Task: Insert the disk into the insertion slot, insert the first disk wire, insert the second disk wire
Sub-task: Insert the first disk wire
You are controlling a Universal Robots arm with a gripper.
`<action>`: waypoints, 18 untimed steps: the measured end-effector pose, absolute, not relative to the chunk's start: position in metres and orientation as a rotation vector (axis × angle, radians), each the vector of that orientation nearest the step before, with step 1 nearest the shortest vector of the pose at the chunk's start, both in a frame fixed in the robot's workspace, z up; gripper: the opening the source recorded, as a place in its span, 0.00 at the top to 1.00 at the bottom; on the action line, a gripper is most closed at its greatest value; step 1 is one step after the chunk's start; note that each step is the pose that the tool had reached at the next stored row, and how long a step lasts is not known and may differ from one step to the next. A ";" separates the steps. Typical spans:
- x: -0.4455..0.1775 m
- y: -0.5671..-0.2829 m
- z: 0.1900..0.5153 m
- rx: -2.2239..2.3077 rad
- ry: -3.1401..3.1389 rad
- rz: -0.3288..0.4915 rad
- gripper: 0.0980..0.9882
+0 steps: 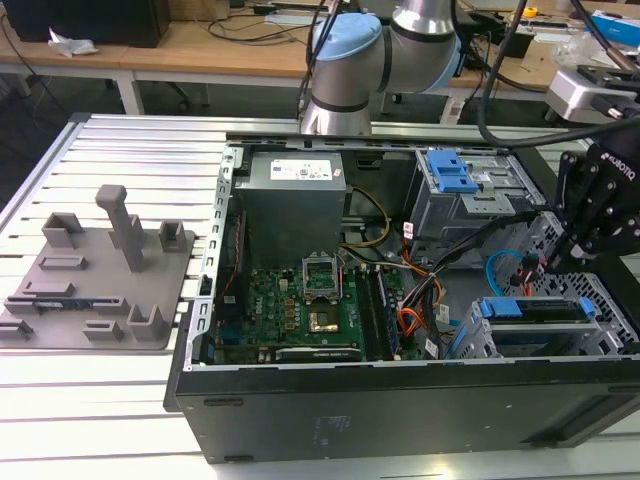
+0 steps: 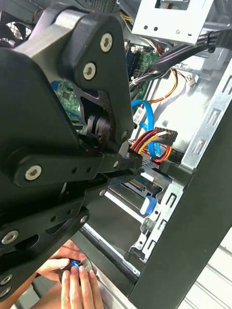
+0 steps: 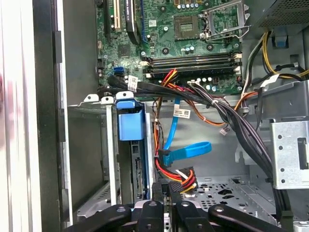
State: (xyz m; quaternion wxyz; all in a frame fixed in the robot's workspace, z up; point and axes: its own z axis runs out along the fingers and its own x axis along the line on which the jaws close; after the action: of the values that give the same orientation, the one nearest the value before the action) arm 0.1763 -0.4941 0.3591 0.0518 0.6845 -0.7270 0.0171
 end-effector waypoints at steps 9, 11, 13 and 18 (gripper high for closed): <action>0.175 -0.503 0.359 2.083 -2.212 0.051 0.93; 0.174 -0.505 0.359 2.083 -2.212 0.050 0.93; 0.174 -0.508 0.359 2.084 -2.213 0.048 0.93; 0.174 -0.511 0.359 2.098 -2.220 0.025 0.93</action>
State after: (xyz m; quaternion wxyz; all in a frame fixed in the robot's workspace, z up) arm 0.1744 -0.5115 0.3592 0.0432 0.6862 -0.7261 0.0080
